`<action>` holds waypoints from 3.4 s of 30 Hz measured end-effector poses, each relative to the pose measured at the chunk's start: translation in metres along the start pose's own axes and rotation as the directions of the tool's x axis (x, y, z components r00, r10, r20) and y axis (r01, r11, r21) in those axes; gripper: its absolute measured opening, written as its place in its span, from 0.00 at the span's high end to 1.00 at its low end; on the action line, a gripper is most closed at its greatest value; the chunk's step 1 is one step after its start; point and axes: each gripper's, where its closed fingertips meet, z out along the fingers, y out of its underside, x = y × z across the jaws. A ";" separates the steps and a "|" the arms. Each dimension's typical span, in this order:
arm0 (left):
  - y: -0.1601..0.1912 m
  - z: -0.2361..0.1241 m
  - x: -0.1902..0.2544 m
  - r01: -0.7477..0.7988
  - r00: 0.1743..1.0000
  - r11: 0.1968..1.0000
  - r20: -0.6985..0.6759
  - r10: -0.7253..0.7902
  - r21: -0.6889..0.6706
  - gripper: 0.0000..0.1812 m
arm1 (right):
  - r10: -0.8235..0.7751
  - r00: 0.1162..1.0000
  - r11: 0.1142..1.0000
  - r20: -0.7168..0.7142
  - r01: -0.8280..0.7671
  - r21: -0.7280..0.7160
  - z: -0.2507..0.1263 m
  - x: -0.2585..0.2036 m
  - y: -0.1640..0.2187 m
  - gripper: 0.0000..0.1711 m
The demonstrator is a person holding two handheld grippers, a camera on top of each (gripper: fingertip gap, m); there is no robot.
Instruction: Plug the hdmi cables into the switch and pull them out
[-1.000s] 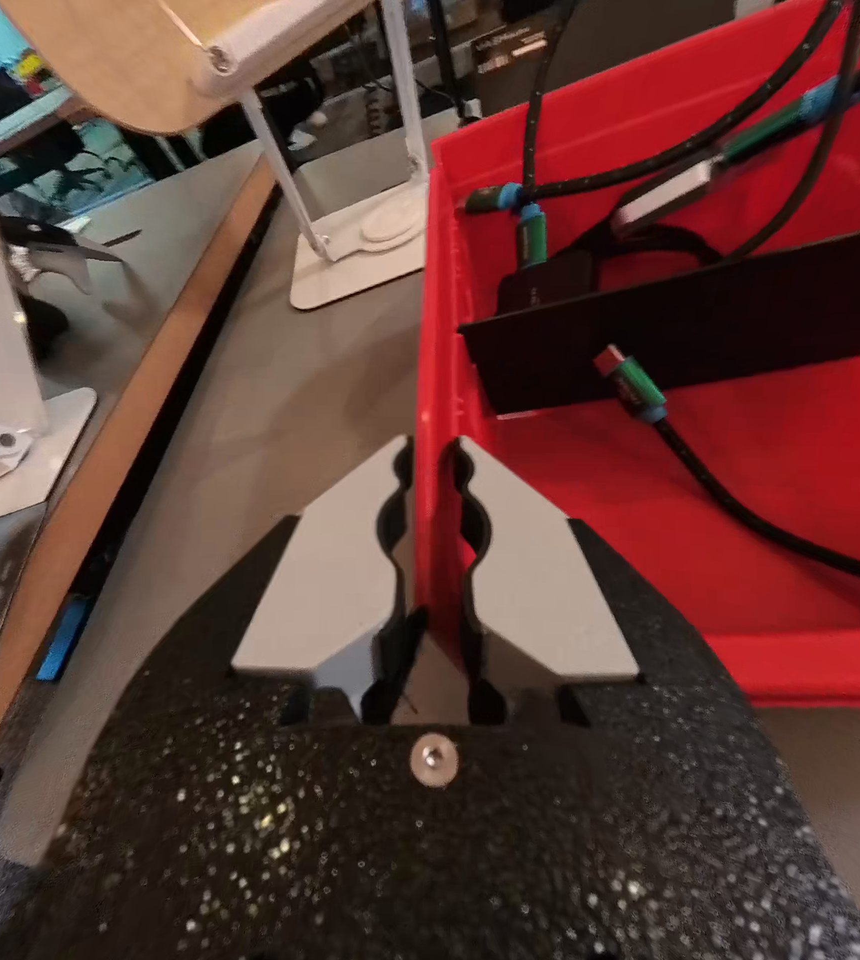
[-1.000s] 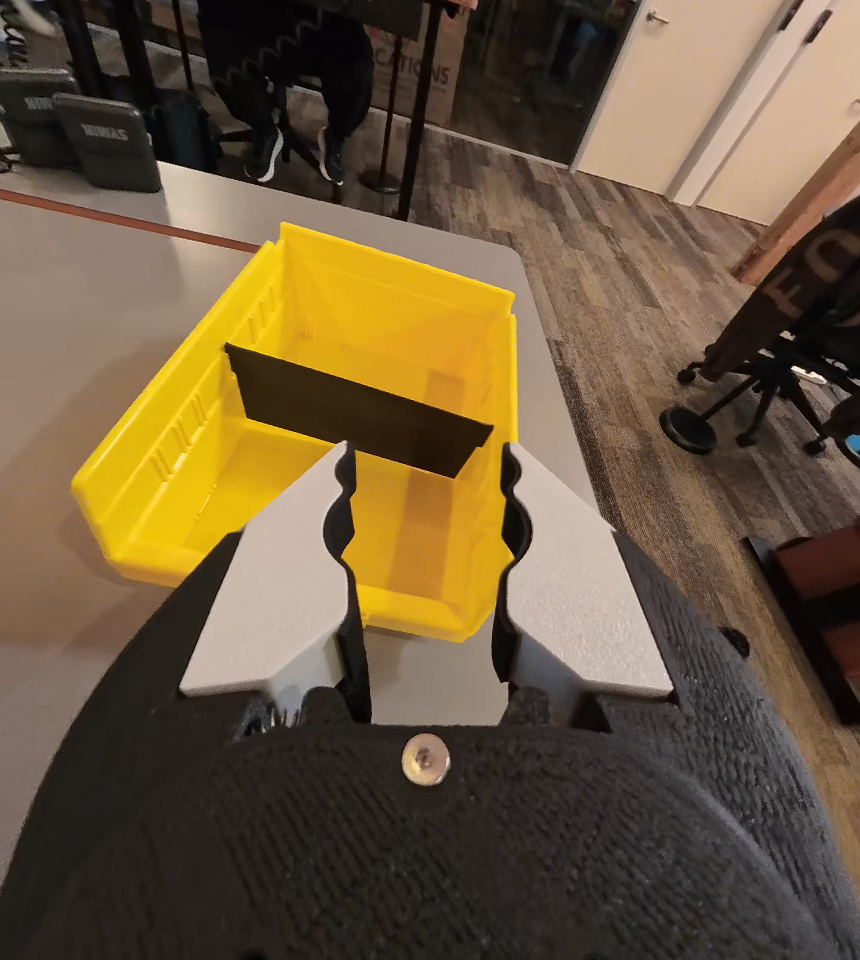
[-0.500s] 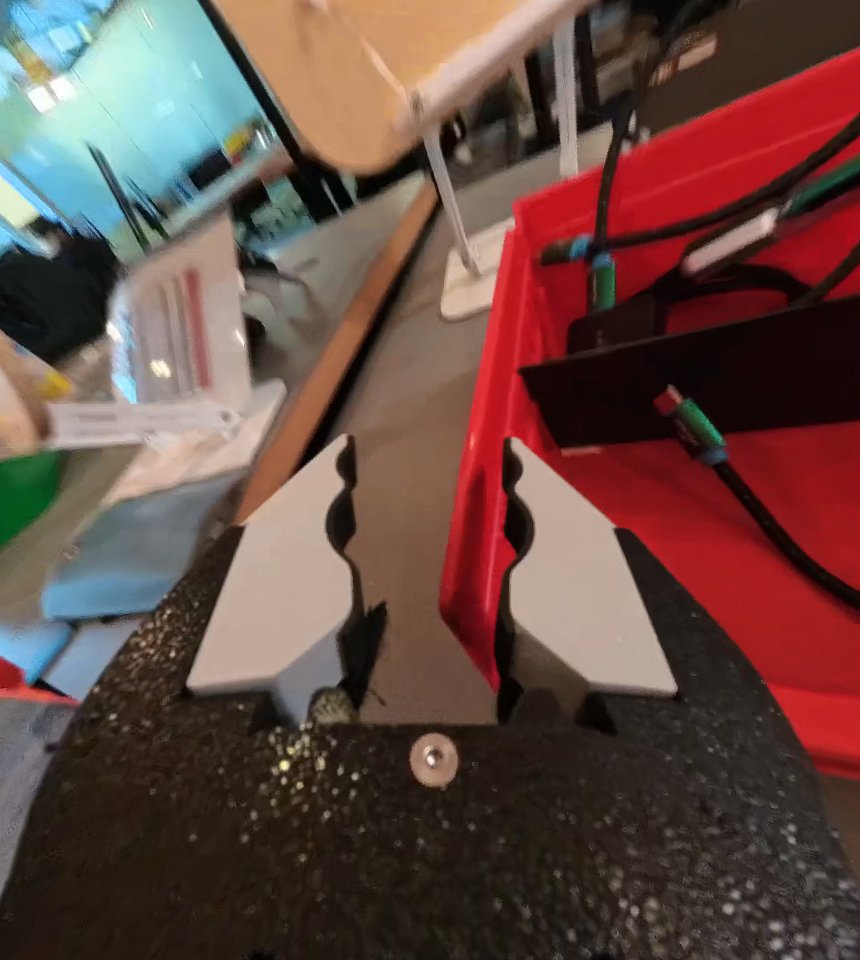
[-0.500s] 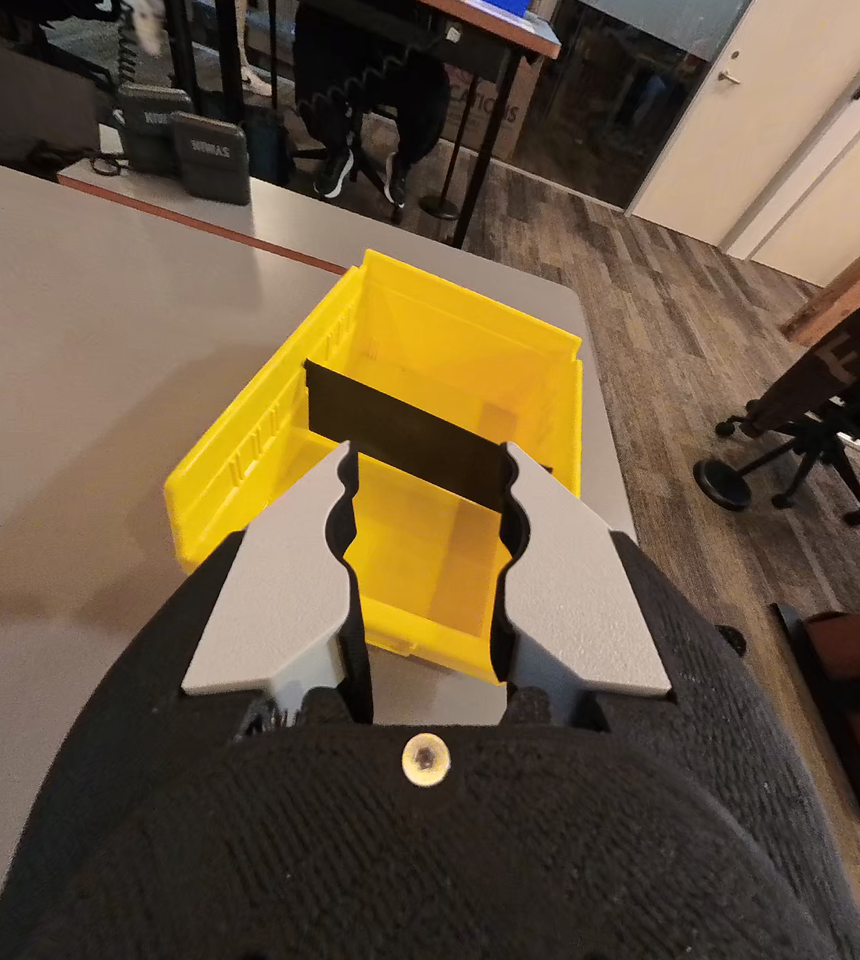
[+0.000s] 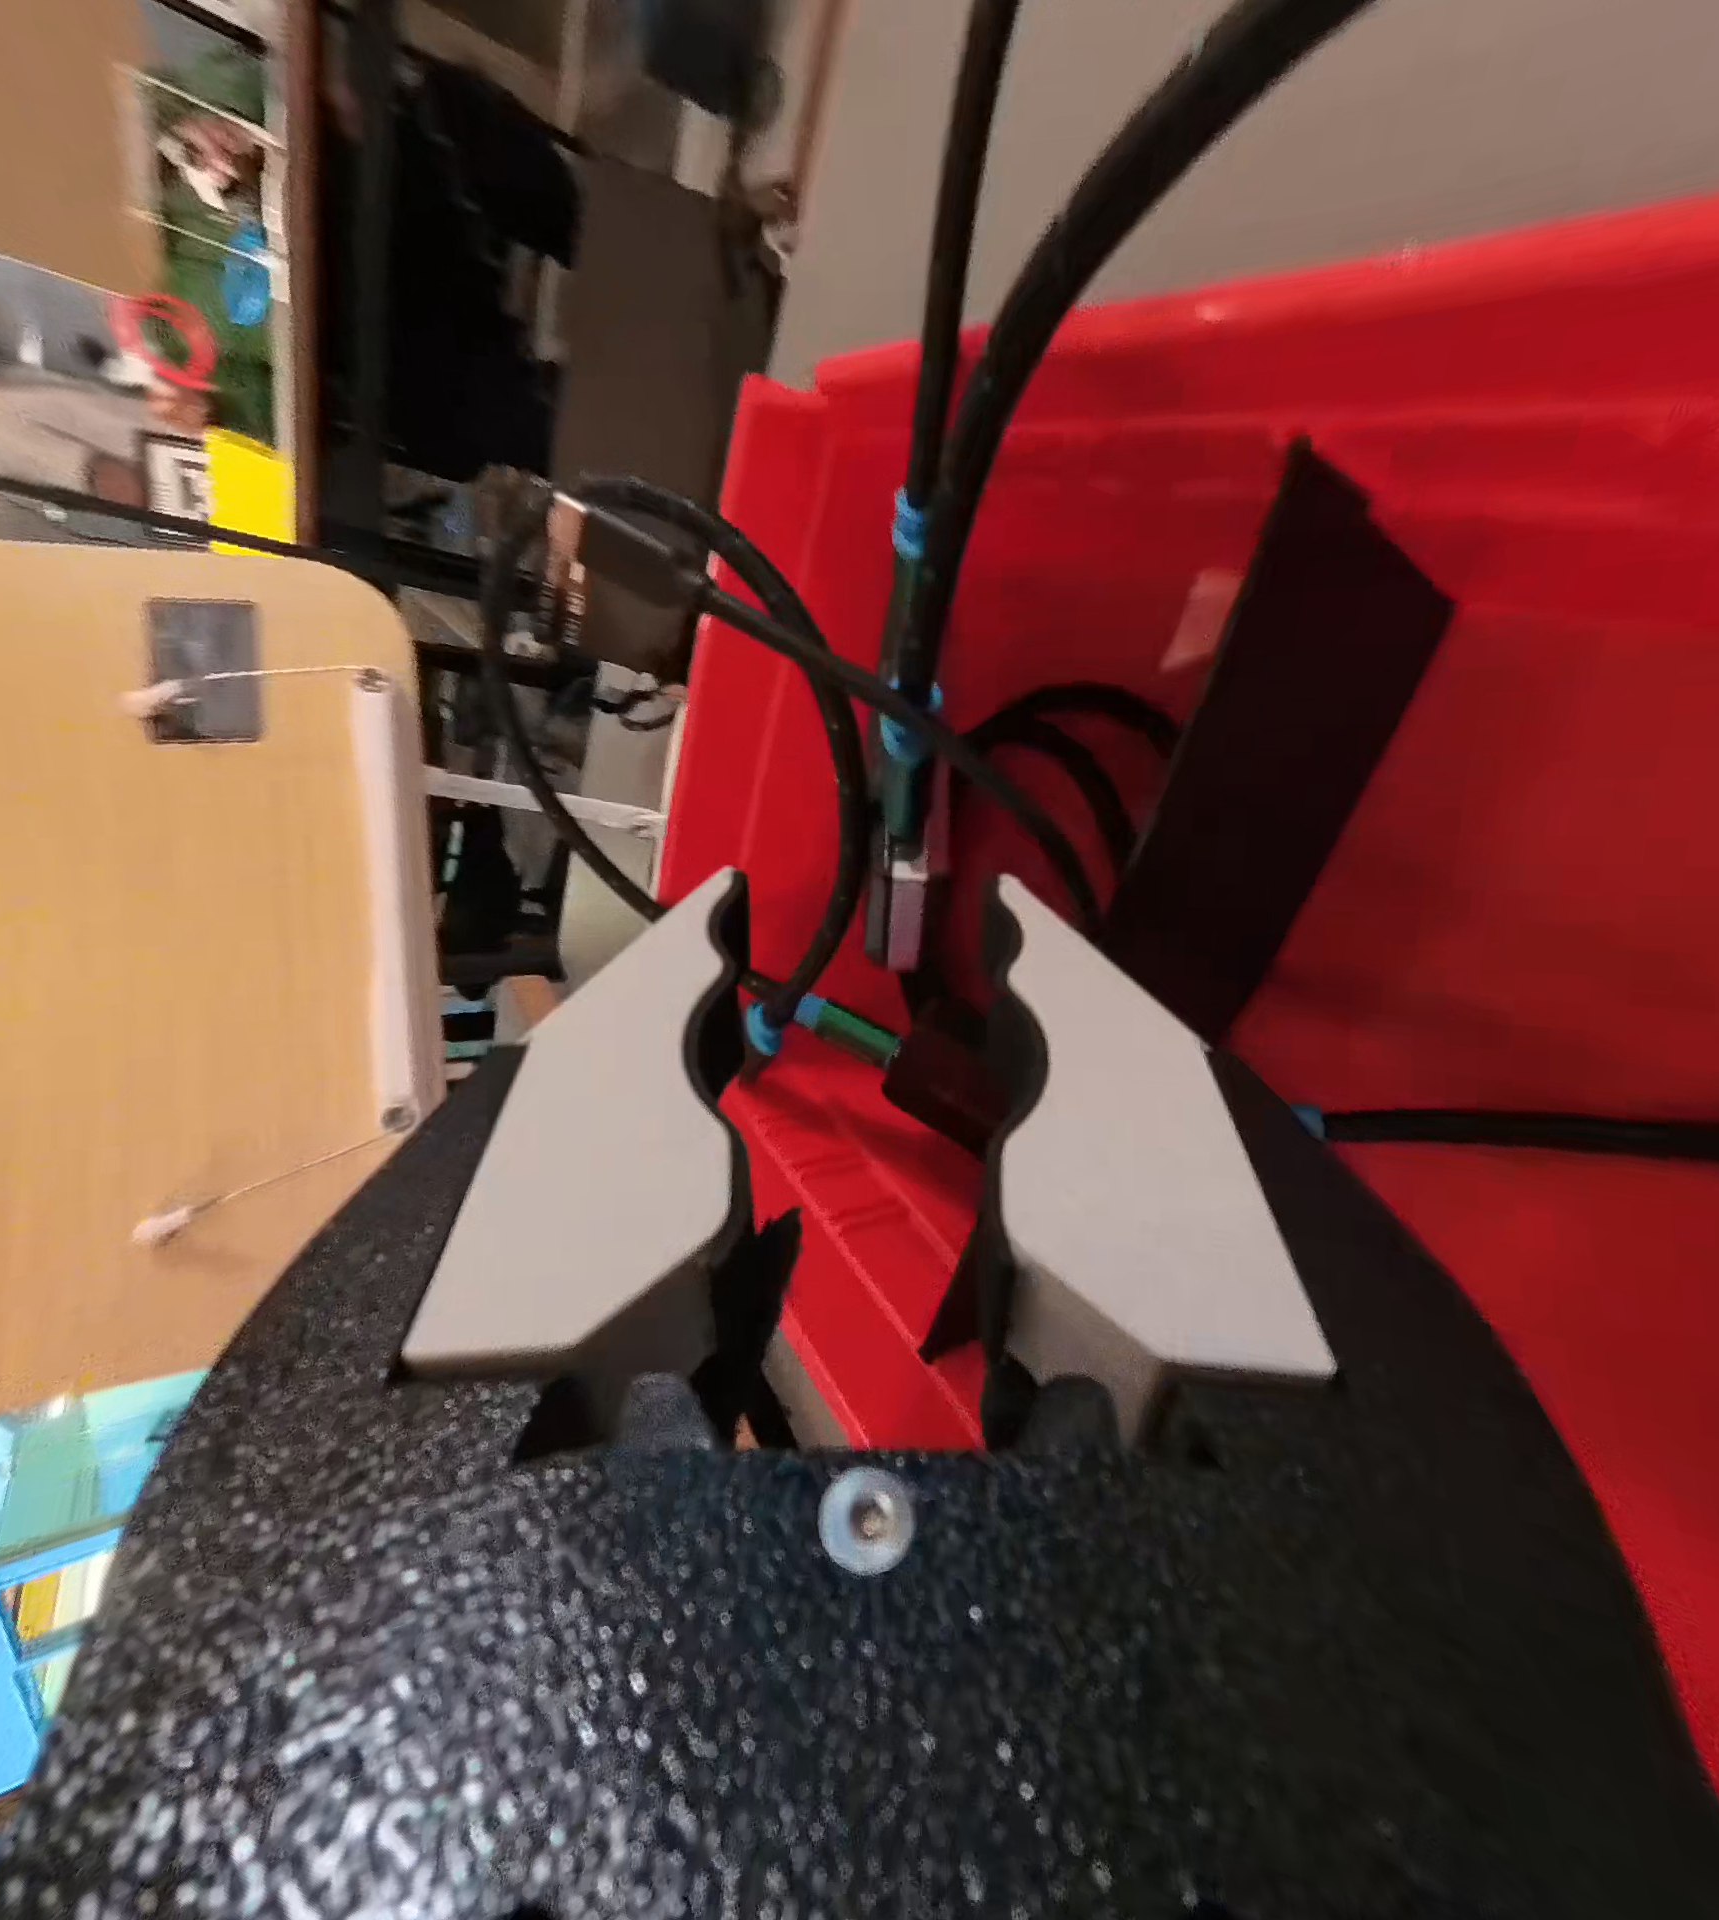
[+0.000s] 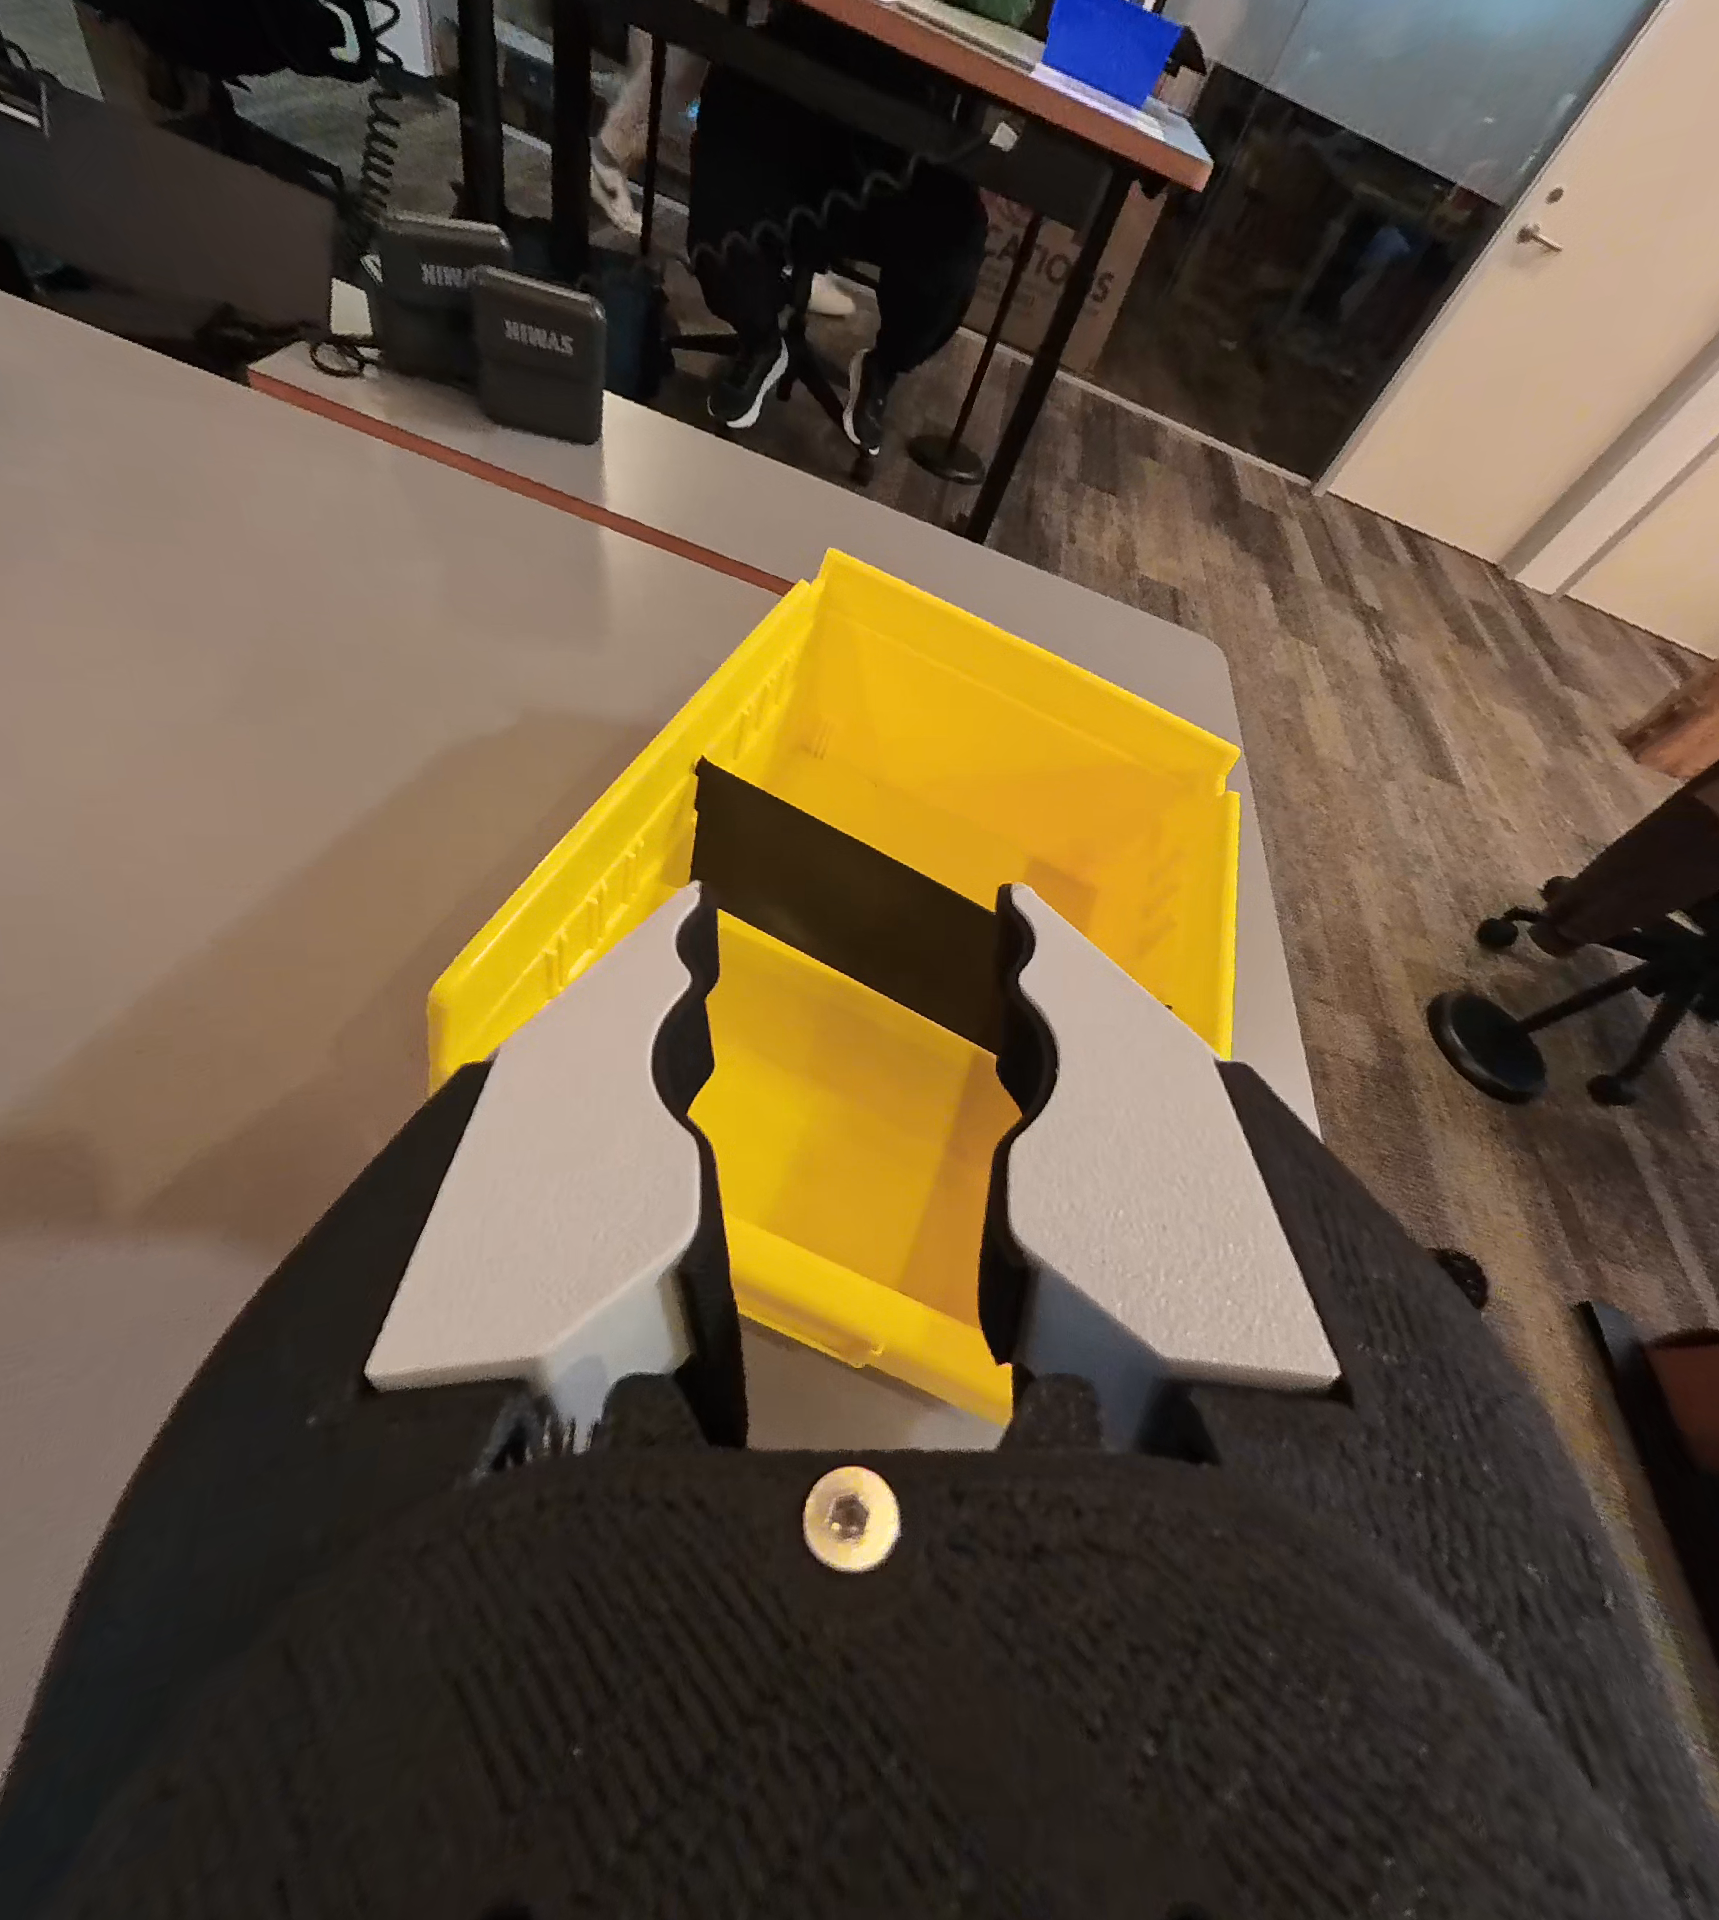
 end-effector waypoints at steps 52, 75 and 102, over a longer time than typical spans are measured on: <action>-0.023 -0.040 -0.120 0.296 0.951 0.951 0.069 -0.303 0.092 0.91 | 0.005 0.998 1.000 0.055 -0.006 0.008 0.005 -0.003 0.004 0.71; -0.174 -0.168 -0.222 0.263 0.785 0.739 0.307 -0.538 0.620 0.91 | -0.044 0.998 0.998 0.050 0.041 0.055 0.003 -0.013 -0.012 0.72; -0.307 -0.012 0.055 -0.421 0.721 0.829 0.690 0.061 0.368 0.91 | -0.234 0.936 0.946 0.262 0.157 0.284 0.025 -0.115 -0.059 0.77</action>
